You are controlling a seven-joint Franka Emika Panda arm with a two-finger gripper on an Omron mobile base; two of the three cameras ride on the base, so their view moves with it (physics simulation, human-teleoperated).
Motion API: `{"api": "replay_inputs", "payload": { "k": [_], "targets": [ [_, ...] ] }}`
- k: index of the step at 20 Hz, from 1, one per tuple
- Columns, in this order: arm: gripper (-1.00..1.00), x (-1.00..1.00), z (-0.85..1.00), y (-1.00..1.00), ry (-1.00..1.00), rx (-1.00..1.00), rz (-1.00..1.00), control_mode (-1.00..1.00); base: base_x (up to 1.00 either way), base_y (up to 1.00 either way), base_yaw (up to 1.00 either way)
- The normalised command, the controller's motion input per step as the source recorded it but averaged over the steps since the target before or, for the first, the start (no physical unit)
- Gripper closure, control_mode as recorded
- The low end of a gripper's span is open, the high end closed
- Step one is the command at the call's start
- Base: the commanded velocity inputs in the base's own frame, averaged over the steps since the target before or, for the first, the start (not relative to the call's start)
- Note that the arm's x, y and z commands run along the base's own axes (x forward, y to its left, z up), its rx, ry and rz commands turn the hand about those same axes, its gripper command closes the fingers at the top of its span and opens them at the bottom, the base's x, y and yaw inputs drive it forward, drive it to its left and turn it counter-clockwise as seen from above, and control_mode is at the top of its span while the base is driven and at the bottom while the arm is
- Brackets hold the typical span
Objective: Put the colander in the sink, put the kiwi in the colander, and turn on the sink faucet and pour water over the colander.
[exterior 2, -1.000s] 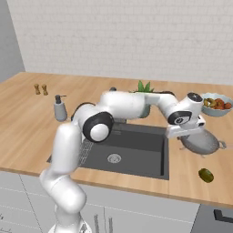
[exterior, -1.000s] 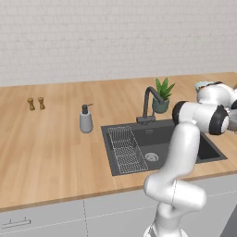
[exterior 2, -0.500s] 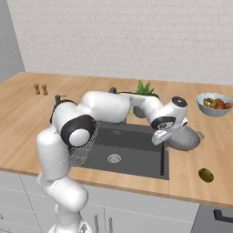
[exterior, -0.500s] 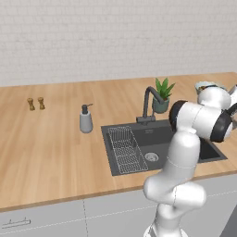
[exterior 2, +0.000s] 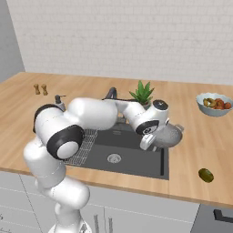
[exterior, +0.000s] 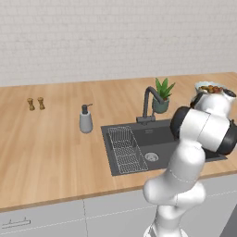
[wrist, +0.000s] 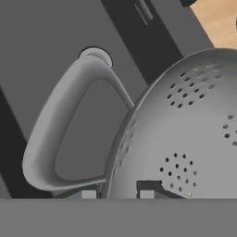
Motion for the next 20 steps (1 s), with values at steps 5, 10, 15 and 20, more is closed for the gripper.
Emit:
{"api": "replay_inputs", "payload": {
  "k": [5,10,15,20],
  "targets": [
    [1.0,-0.2,0.0,0.45,0.0,-0.08,0.27,-1.0,0.0,0.0,0.0],
    [1.0,-0.23,-0.05,0.61,0.0,-0.11,0.23,-1.0,0.0,0.0,0.0],
    [1.0,-0.14,-0.07,0.54,0.0,-0.09,0.21,-1.0,0.0,0.0,0.0],
    [1.0,-0.05,-0.03,0.36,0.0,-0.04,0.17,-1.0,0.0,0.0,0.0]
  ]
}}
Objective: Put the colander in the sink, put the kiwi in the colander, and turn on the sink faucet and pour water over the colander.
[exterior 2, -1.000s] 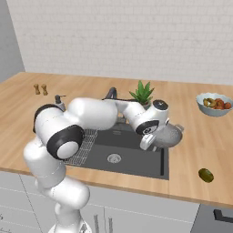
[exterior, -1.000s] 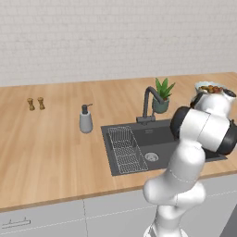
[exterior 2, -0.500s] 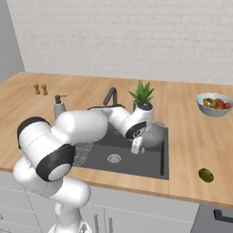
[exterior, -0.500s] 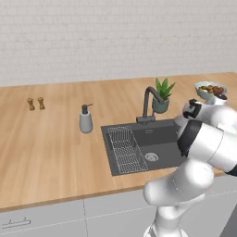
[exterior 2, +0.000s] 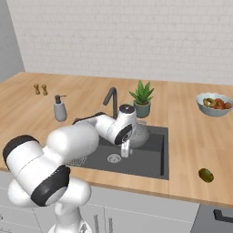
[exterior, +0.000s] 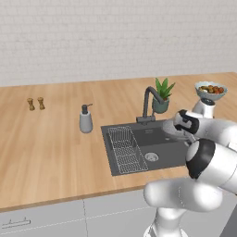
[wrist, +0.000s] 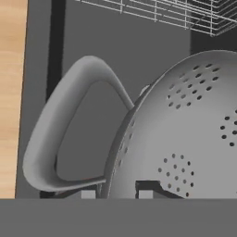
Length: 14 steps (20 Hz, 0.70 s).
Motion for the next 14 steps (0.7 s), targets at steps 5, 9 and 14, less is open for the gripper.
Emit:
{"api": "replay_inputs", "payload": {
  "k": [5,9,14],
  "targets": [
    [1.0,0.0,-0.07,0.08,0.0,0.0,0.26,-1.0,0.0,0.0,0.0],
    [1.0,0.0,-0.26,0.0,0.0,0.01,0.34,-1.0,0.0,0.0,0.0],
    [1.0,0.06,-0.27,0.0,0.03,0.02,0.32,-1.0,0.0,0.0,0.0]
  ]
}}
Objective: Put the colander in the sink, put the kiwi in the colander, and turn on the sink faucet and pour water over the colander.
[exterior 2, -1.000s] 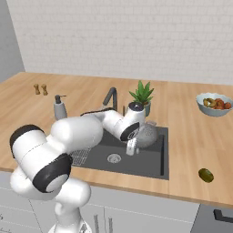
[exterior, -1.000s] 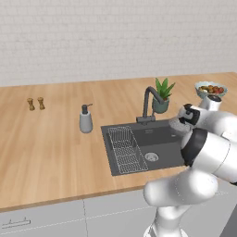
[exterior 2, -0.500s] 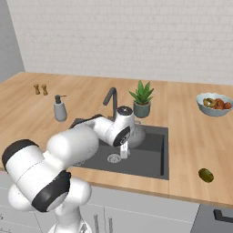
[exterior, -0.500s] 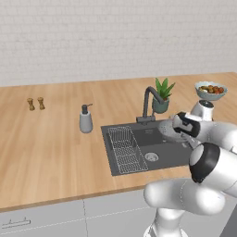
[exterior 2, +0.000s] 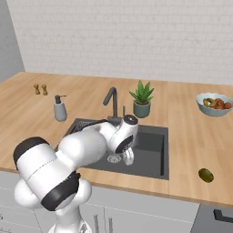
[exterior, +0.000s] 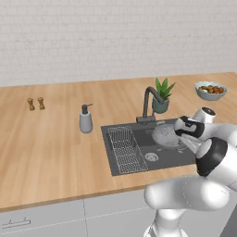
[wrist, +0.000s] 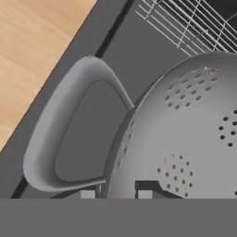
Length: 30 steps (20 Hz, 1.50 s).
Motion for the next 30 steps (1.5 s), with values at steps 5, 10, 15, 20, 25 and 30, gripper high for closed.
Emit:
{"api": "replay_inputs", "payload": {
  "k": [5,10,15,20,25,30],
  "targets": [
    [1.0,0.18,-0.46,0.15,0.18,0.0,0.22,-1.0,0.0,0.0,0.0],
    [1.0,0.44,-0.35,0.01,0.25,0.0,0.22,-1.0,0.0,0.0,0.0],
    [1.0,0.24,-0.35,-0.06,-0.01,0.0,0.12,-1.0,0.0,0.0,0.0],
    [1.0,0.25,-0.46,-0.03,-0.11,0.01,0.11,-1.0,0.0,0.0,0.0],
    [1.0,0.37,-0.47,0.0,-0.11,0.01,0.09,-1.0,0.0,0.0,0.0],
    [1.0,0.41,-0.35,0.0,-0.03,0.03,0.04,-1.0,0.0,0.0,0.0]
  ]
}}
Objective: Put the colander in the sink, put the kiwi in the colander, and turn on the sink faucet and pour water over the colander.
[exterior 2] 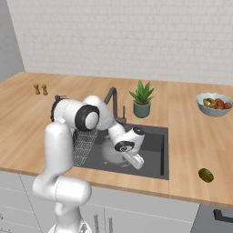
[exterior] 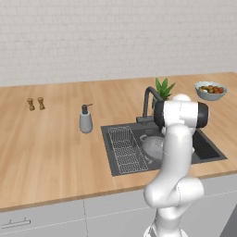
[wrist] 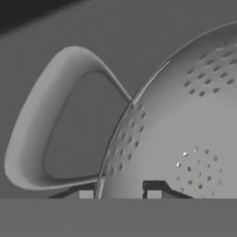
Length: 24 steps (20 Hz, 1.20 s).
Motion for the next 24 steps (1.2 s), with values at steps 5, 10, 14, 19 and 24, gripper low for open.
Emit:
{"api": "replay_inputs", "payload": {
  "k": [5,10,14,19,24],
  "targets": [
    [1.0,0.12,-0.01,0.06,0.0,0.02,0.06,-1.0,0.0,0.0,0.0],
    [1.0,-0.01,0.07,0.3,0.0,0.0,0.11,-1.0,0.0,0.0,0.0],
    [1.0,0.0,0.1,0.19,0.02,0.0,0.11,-1.0,0.0,0.0,0.0],
    [1.0,-0.06,0.0,0.0,0.06,0.0,0.09,-1.0,0.0,0.0,0.0],
    [1.0,-0.1,0.0,0.0,0.04,0.0,0.09,-1.0,0.0,0.0,0.0]
  ]
}}
